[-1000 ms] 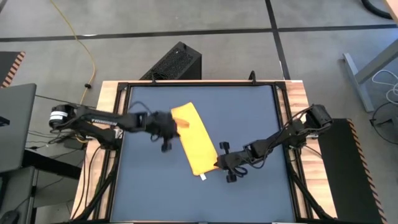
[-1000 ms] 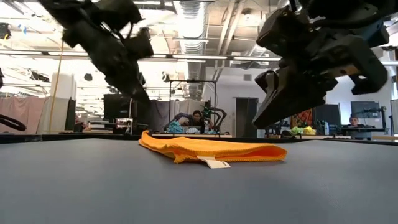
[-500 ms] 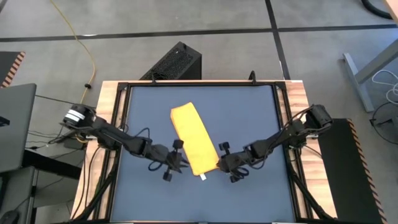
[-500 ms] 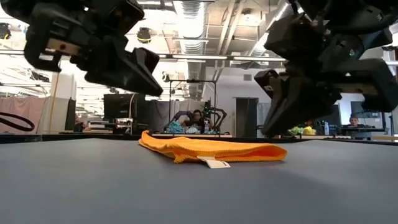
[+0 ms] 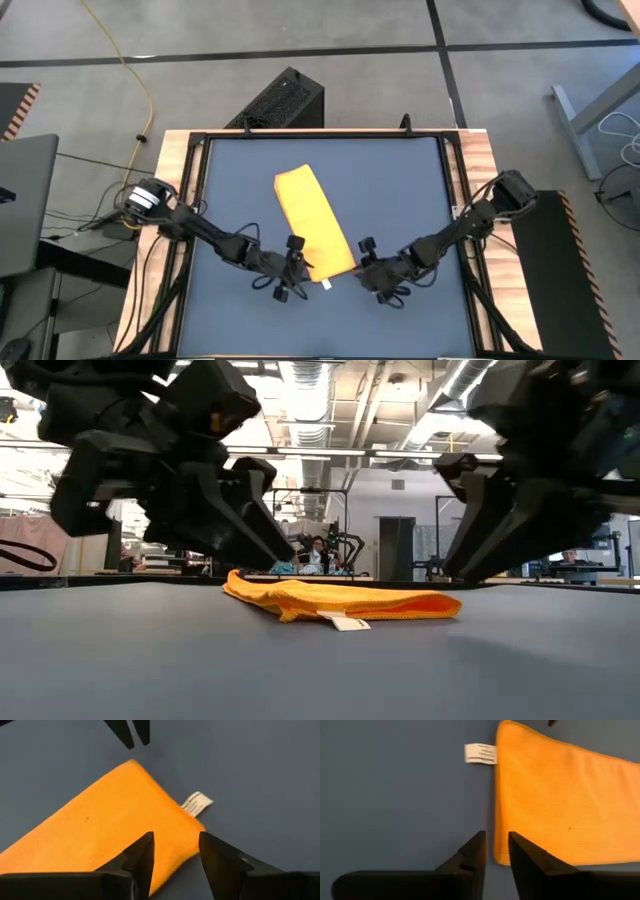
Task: Roll towel
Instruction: Roll the orange microfiber towel
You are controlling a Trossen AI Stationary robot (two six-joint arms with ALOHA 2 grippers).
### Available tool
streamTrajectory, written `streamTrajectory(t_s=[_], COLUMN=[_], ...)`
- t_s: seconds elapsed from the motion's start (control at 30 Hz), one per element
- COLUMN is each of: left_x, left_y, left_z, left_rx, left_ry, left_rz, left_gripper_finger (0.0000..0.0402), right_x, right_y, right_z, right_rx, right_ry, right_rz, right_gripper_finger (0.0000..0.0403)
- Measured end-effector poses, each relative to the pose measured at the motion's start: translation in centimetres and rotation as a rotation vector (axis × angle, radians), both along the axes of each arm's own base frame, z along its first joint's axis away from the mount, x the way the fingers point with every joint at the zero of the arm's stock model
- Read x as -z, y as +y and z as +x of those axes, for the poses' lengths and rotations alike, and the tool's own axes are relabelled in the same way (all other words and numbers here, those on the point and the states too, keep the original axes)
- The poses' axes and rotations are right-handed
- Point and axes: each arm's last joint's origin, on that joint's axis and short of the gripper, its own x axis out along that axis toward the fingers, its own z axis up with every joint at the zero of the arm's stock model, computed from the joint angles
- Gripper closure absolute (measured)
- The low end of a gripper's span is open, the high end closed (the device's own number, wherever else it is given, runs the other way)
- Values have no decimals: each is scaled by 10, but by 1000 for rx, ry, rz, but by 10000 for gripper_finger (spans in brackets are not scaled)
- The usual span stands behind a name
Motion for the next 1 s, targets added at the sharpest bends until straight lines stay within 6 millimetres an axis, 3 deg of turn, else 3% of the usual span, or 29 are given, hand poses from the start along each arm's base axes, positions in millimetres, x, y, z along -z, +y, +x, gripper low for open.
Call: streamTrajectory(t_s=[0.3,0.57,0.8,1.0], left_x=[9,21,34,33], left_y=[-5,-8,-12,-10], left_z=[-4,7,24,24], left_rx=[22,39,36,-41], left_ry=[59,53,90,182], left_rz=[31,75,125,104], left_gripper_finger=[269,274,280,345], right_x=[5,34,44,40], right_y=[8,1,1,3], right_z=[-4,6,15,11], right_rx=[-3,9,23,44], right_ry=[-22,32,27,30], right_rz=[-127,-234,-285,-256], right_gripper_finger=[235,232,254,301])
